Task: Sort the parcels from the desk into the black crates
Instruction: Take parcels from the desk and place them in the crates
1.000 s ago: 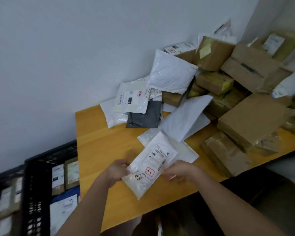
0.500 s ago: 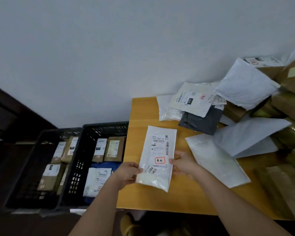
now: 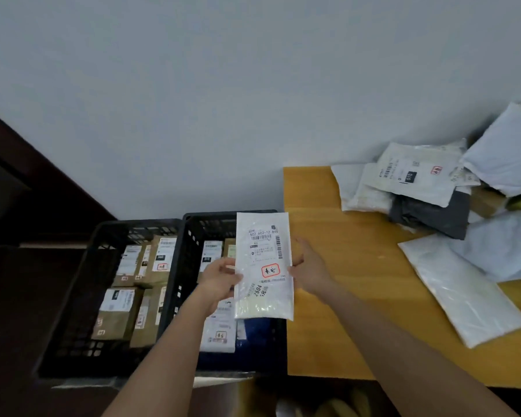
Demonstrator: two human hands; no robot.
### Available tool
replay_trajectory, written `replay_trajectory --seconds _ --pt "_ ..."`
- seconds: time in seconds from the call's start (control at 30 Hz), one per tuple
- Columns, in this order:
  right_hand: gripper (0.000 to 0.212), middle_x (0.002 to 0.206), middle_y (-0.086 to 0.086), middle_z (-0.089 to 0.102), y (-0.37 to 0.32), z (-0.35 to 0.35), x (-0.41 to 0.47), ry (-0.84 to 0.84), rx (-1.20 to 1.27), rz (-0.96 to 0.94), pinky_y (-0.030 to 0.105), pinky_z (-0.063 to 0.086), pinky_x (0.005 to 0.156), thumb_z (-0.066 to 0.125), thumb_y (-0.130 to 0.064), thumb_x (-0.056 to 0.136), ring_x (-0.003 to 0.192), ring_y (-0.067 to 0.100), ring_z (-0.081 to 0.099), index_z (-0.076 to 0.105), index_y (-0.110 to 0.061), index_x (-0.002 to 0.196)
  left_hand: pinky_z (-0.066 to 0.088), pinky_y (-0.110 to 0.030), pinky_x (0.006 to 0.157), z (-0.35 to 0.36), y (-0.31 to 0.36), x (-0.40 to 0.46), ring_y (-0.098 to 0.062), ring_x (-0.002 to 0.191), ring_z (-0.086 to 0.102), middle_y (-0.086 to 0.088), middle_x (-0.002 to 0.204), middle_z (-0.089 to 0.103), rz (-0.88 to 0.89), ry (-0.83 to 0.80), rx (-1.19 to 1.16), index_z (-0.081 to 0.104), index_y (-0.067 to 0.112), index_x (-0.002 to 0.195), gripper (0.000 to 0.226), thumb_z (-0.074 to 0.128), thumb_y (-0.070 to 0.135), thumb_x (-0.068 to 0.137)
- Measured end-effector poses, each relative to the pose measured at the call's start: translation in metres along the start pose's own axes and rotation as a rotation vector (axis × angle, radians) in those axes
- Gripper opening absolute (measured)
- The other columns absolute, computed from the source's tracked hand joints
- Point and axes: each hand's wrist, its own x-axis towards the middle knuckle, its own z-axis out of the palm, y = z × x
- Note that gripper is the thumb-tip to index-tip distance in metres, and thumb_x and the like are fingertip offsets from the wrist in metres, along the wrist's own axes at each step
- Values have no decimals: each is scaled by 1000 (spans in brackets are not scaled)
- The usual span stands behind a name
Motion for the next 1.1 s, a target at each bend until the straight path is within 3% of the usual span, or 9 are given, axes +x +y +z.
replay_trajectory --seconds 0.1,0.27,0.4,0.63,0.7,0.8,0.9,1.0,1.1 --pt "63 104 -1 62 -27 50 7 -47 12 -7 21 52 63 55 -8 97 90 12 63 29 -30 149 56 -28 59 -48 -5 16 -22 84 68 -14 106 68 -9 41 29 57 7 99 16 60 -6 91" --pt "47 147 6 38 -25 107 13 -170 -26 117 29 52 94 45 -11 101 120 21 53 41 -14 148 48 -25 60 -82 -35 48 -19 69 55 -9 80 63 -51 145 146 59 8 74 21 63 -6 89" --pt "50 149 6 37 15 140 27 -242 -72 246 19 54 81 44 -10 101 116 19 53 36 -9 151 48 -29 60 -76 -88 81 -20 66 54 -12 81 61 -180 157 152 57 6 69 25 62 -8 88" --pt "45 146 12 27 105 197 63 -228 -156 432 25 43 104 44 -5 99 128 27 45 41 -9 144 55 -31 67 -52 -178 141 -22 70 60 -14 89 66 -352 82 19 60 11 88 15 62 -4 89" --pt "45 146 13 25 130 209 74 -221 -180 464 26 37 110 44 -5 99 130 28 42 43 -7 144 57 -36 80 -44 -203 160 -26 84 65 -16 99 69 -383 35 -8 64 8 91 15 59 -6 89" --pt "50 149 11 21 154 226 88 -210 -197 500 20 29 109 44 -6 98 134 26 37 39 -7 148 53 -40 97 -34 -231 185 -27 98 64 -14 103 68 -420 -1 -25 68 7 93 23 52 -9 91" --pt "52 150 9 18 173 242 102 -212 -193 542 19 27 109 47 -8 96 133 24 36 37 -6 147 52 -35 97 -25 -251 205 -26 99 63 -15 104 69 -447 -47 -19 69 6 104 27 49 -8 92" --pt "55 151 9 17 189 252 111 -212 -206 584 11 22 104 48 -9 96 132 21 36 33 -3 148 50 -33 98 -20 -265 214 -28 108 63 -15 109 71 -464 -131 30 73 11 94 32 49 -10 88" --pt "59 153 12 13 197 260 116 -230 -264 628 16 23 109 51 -18 98 134 23 34 28 0 149 47 -34 101 -16 -274 221 -27 111 62 -10 113 70 -475 -212 121 72 18 87 27 55 -3 88"
